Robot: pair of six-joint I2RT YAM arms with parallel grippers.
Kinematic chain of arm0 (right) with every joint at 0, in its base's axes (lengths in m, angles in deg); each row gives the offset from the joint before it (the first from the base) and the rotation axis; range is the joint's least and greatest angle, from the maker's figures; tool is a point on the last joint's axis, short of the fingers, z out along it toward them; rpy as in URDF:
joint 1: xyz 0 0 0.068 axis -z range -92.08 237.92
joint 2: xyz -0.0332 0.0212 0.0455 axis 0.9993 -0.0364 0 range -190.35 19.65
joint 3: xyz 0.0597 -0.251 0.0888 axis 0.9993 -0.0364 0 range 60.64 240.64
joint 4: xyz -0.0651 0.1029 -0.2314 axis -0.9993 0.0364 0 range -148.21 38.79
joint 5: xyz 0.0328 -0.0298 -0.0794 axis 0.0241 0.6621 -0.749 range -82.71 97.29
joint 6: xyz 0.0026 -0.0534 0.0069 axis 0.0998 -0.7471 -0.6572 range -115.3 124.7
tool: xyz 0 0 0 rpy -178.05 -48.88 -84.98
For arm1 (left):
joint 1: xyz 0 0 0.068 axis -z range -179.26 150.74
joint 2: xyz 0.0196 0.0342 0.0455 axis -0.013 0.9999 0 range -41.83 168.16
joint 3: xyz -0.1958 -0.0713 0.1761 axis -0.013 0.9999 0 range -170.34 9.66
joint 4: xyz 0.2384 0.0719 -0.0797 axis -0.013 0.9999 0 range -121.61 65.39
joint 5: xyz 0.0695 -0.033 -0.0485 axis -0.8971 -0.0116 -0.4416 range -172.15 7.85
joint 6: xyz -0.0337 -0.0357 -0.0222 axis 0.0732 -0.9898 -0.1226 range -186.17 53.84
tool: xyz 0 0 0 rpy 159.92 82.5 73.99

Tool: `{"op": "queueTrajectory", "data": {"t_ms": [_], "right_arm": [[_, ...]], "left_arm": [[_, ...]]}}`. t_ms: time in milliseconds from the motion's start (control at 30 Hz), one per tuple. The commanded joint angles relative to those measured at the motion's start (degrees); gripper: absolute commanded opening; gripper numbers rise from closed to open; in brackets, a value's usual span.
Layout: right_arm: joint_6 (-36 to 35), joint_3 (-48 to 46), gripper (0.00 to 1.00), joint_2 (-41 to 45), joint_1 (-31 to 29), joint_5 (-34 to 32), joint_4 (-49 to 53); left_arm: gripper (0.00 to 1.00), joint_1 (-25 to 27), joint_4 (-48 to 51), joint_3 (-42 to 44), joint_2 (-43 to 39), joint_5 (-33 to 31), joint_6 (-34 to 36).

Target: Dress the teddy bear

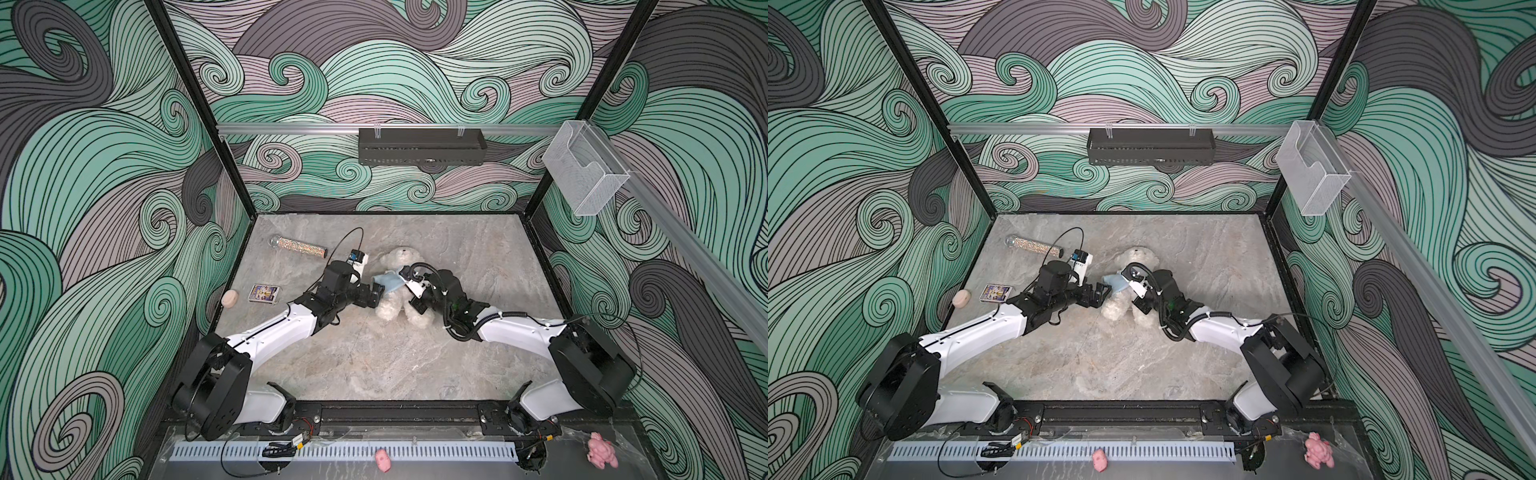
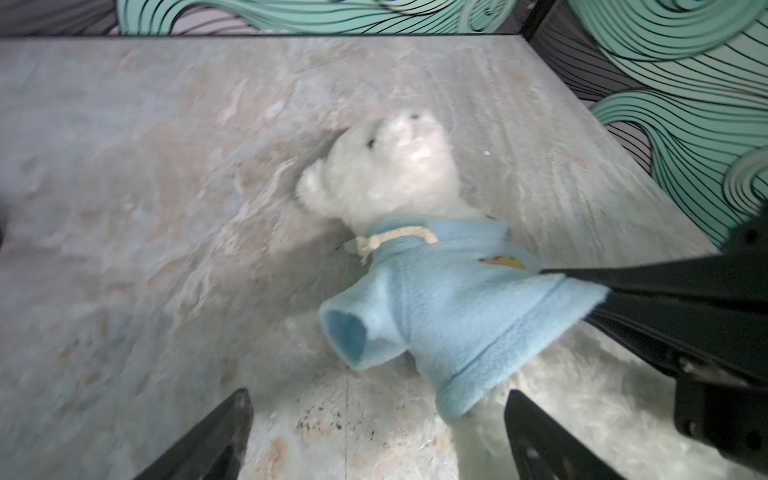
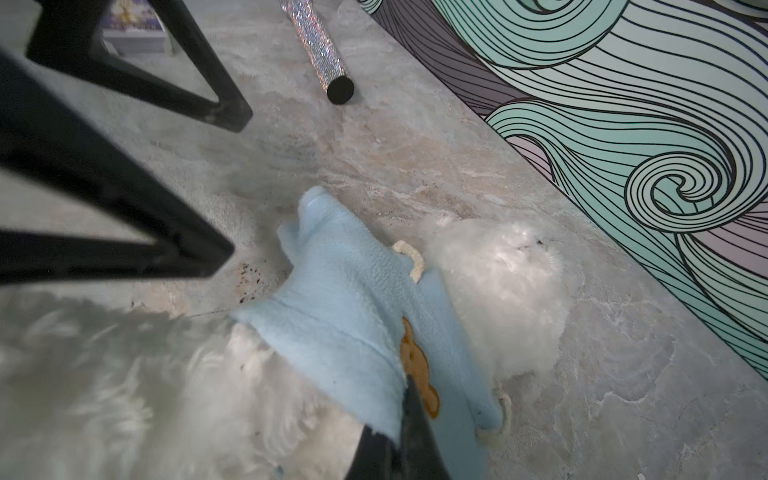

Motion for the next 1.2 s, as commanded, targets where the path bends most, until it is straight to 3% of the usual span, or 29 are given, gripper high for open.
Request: {"op": "queueTrajectory", "data": {"t_ms": [0,267,567,900,1167], "right_arm": [[9.0,-0.8,0.04,1.8,1.5,8.0,-2.5],[15.1,-1.1,0.04,3.4,3.2,11.2,-2.5],[18.4,1.5,0.03,2.1,3.6,11.2,0.6],[19.8,1.3,0.03,1.7,3.6,12.6,-0.7],[18.7,0.7,0.03,1.7,3.5,17.3,-2.8]], "left_arm": [[0.98,1.4,-5.1,-2.4,2.4,1.9,12.1],[0.98,1.9,-1.7,-9.4,9.5,7.8,19.4],[0.98,2.1,-2.3,-10.2,10.3,14.2,19.5],[0.90,2.1,2.3,-13.6,14.1,7.0,20.5],[0.67,2.1,0.8,-15.3,15.6,-4.3,15.0]]}}
